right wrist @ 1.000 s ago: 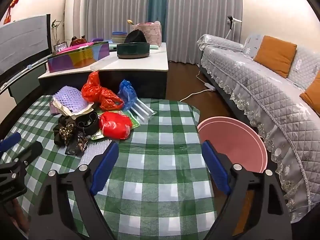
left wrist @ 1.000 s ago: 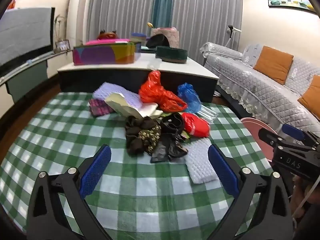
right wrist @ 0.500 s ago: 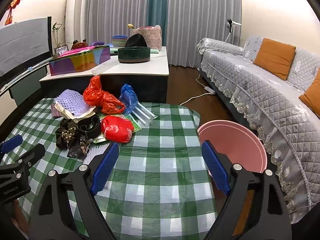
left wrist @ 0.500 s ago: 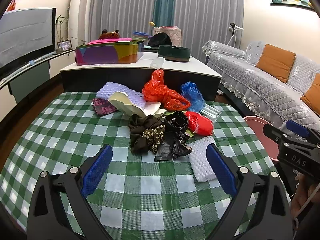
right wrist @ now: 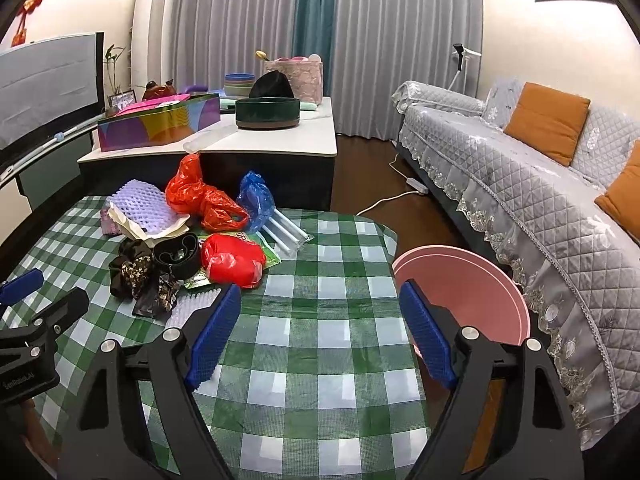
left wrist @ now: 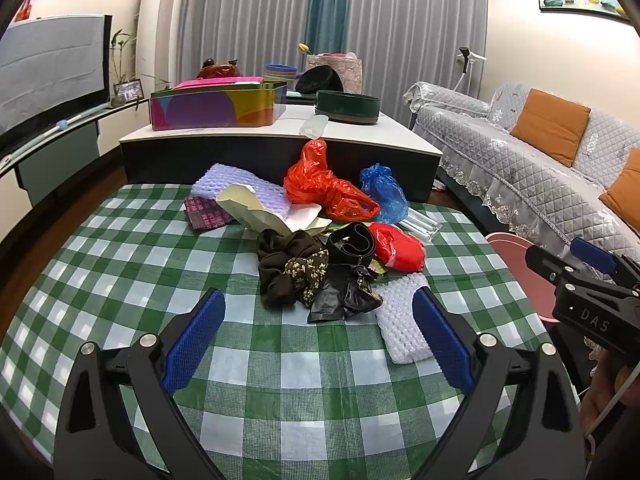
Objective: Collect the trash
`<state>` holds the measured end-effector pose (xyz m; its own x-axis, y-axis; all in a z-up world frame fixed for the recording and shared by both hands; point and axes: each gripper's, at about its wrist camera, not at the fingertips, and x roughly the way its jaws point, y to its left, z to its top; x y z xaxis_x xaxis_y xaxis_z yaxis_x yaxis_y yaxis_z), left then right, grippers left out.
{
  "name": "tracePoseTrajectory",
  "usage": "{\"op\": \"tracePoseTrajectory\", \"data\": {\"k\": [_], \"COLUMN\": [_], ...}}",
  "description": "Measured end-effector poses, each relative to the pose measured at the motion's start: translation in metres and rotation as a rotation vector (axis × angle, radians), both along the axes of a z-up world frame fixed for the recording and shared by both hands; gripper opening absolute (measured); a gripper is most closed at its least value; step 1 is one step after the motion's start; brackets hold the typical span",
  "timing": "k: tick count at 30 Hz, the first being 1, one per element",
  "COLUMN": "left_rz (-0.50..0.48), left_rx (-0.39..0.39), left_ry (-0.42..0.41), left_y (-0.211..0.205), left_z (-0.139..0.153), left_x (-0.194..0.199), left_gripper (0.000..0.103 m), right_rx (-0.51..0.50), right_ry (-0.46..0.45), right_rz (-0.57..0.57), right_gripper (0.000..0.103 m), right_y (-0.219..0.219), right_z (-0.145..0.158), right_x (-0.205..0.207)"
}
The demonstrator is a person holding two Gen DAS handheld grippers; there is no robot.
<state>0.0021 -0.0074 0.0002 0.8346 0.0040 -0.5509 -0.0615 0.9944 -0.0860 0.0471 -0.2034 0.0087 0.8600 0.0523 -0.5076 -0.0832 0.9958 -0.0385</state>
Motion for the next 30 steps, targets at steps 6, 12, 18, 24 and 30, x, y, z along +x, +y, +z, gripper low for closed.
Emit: {"op": "tracePoseTrajectory", "data": {"k": [6, 12, 18, 24, 30], "left_rz": [-0.005, -0.007, -0.007, -0.008, -0.006], "left_rx": [0.002, 0.002, 0.002, 0.002, 0.002], "left_ry": [-0.002, -0.003, -0.003, -0.003, -0.003], "left_y": [-0.0012, -0.0034, -0.0034, -0.0036, -0.0039], "left_z": [-0.0009, -0.0005, -0.0004, -0.0003, -0.0003], "left_x": [0.0, -0.0005, -0.0004, -0.0005, -0.0003], "left_gripper": [0.091, 0.091, 0.091, 0.091, 0.091], "right_rx": [0.001, 0.001, -0.001, 0.0, 0.001], "right_ry": [0.0, 0.0, -0.001, -0.001, -0.001], "right_rz": [0.0, 0.001, 0.001, 0.001, 0.002], "right_gripper": [0.08, 0.08, 0.08, 0.08, 0.08], "right_y": [-0.0009, -0.0006, -0.0005, -0.0002, 0.0001], "right_z": [0.0, 0.0001, 0.0003, 0.0004, 0.0003], "right_x": [-0.0001, -0.0002, -0.0003, -0.0005, -0.0007]}}
